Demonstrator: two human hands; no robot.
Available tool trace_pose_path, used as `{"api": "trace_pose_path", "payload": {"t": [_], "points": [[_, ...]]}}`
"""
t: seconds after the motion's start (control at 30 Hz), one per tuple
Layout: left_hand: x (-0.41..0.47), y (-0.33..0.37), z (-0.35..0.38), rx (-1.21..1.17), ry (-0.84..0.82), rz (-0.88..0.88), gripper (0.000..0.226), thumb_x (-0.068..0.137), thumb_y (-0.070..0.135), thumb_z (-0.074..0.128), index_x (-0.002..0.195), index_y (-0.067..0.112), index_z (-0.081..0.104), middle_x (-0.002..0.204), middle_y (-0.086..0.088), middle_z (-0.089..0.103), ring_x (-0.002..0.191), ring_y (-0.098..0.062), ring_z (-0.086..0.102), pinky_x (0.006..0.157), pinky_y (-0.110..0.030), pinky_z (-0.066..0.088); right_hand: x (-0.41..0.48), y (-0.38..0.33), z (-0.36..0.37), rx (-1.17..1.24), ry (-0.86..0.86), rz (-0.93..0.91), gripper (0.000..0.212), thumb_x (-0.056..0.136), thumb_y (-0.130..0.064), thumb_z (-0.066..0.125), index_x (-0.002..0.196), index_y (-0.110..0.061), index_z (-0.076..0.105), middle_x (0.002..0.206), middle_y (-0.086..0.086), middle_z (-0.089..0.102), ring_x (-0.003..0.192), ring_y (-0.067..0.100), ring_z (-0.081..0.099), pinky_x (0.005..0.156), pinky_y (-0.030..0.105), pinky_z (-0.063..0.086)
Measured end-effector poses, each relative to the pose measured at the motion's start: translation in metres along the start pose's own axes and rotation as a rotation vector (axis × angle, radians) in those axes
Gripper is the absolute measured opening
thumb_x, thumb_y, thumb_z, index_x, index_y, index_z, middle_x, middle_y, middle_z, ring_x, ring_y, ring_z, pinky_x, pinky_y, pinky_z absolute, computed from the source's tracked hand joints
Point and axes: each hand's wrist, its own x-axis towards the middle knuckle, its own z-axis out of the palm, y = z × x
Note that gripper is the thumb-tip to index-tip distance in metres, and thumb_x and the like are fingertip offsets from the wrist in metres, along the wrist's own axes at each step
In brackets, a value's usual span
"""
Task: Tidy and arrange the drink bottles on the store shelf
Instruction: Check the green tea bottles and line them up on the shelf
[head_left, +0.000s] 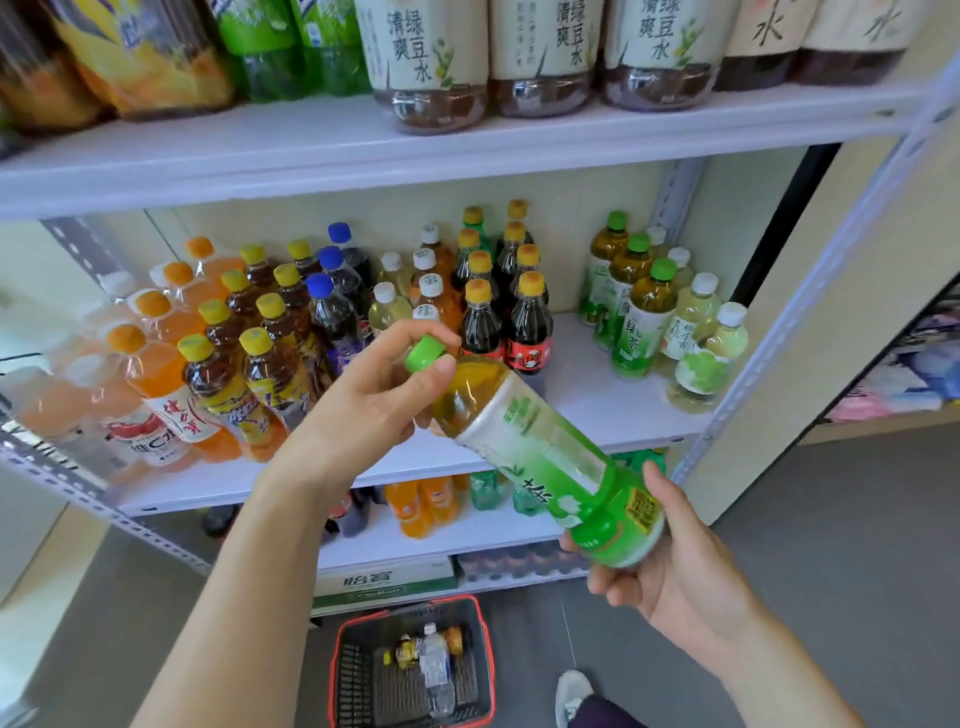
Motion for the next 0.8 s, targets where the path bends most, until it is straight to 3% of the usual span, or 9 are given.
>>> {"api": "trace_pose_path", "payload": {"t": [0.1, 0.2, 0.27, 0.33, 0.4, 0.53, 0.63, 0.8], "points": [[0.007, 0.010, 0.012, -0.026, -0.018, 0.070, 0.024, 0.089, 0.038, 0.058, 0.103, 0.019, 0.063, 0.071, -0.006, 0.048, 0.055, -0.009, 0.044, 0.049, -0.016, 0.038, 0.000, -0.007, -0.012, -0.025, -0.063, 0.116, 0.073, 0.077, -0.066, 0.043, 0.095, -0.004, 0.076, 0.077, 0.031, 0.067, 0.043, 0.027, 0.060, 0.034, 0.023, 0.045], [0.021, 0.014, 0.031, 0.019, 0.076, 0.098, 0.034, 0.087, 0.043, 0.058, 0.097, 0.011, 0.062, 0.059, 0.003, 0.046, 0.046, -0.005, 0.039, 0.044, -0.013, 0.032, 0.005, -0.015, -0.023, 0.055, -0.099, 0.160, 0.073, 0.080, -0.065, 0.042, 0.110, -0.006, 0.072, 0.100, 0.033, 0.068, 0.067, 0.033, 0.070, 0.043, 0.028, 0.052], [0.033, 0.016, 0.047, 0.093, 0.174, 0.096, 0.043, 0.083, 0.051, 0.060, 0.091, 0.009, 0.060, 0.050, 0.010, 0.048, 0.040, -0.003, 0.042, 0.041, -0.013, 0.034, 0.009, -0.023, -0.033, 0.101, -0.109, 0.082, 0.058, 0.082, -0.054, 0.050, 0.118, -0.012, 0.067, 0.115, 0.028, 0.066, 0.086, 0.036, 0.070, 0.053, 0.034, 0.057], [0.048, 0.018, 0.066, 0.185, 0.271, 0.076, 0.048, 0.081, 0.056, 0.061, 0.086, 0.007, 0.060, 0.053, -0.001, 0.056, 0.044, -0.013, 0.049, 0.042, -0.026, 0.040, 0.014, -0.036, -0.046, 0.091, -0.109, -0.008, 0.041, 0.082, -0.033, 0.060, 0.119, -0.016, 0.063, 0.117, 0.024, 0.066, 0.095, 0.043, 0.067, 0.061, 0.036, 0.060], [0.064, 0.019, 0.085, 0.293, 0.342, 0.049, 0.046, 0.085, 0.055, 0.063, 0.083, 0.008, 0.061, 0.068, -0.016, 0.064, 0.058, -0.028, 0.057, 0.056, -0.042, 0.050, 0.018, -0.051, -0.063, 0.057, -0.091, -0.051, 0.043, 0.081, -0.019, 0.064, 0.123, -0.012, 0.057, 0.115, 0.024, 0.067, 0.094, 0.048, 0.066, 0.064, 0.037, 0.060], [0.092, 0.024, 0.110, 0.321, 0.208, 0.087, 0.034, 0.084, 0.057, 0.056, 0.083, 0.024, 0.062, 0.065, 0.005, 0.059, 0.060, -0.008, 0.053, 0.057, -0.025, 0.046, 0.026, -0.077, -0.097, 0.028, -0.091, -0.013, 0.044, 0.080, -0.030, 0.064, 0.118, -0.008, 0.062, 0.111, 0.029, 0.066, 0.080, 0.045, 0.069, 0.060, 0.034, 0.061], [0.111, 0.024, 0.121, 0.273, 0.057, 0.088, 0.023, 0.087, 0.050, 0.058, 0.093, 0.029, 0.065, 0.075, 0.015, 0.060, 0.068, -0.004, 0.056, 0.061, -0.018, 0.048, 0.038, -0.091, -0.122, 0.031, -0.100, 0.024, 0.055, 0.078, -0.037, 0.064, 0.121, -0.004, 0.060, 0.115, 0.037, 0.061, 0.074, 0.043, 0.069, 0.058, 0.034, 0.060], [0.135, 0.021, 0.146, 0.346, 0.116, 0.087, 0.027, 0.087, 0.048, 0.056, 0.093, 0.023, 0.063, 0.056, 0.018, 0.055, 0.046, -0.001, 0.049, 0.046, -0.013, 0.038, 0.063, -0.105, -0.147, 0.039, -0.104, 0.119, 0.058, 0.083, -0.040, 0.060, 0.129, -0.006, 0.055, 0.119, 0.029, 0.065, 0.090, 0.045, 0.069, 0.062, 0.035, 0.060]]}}
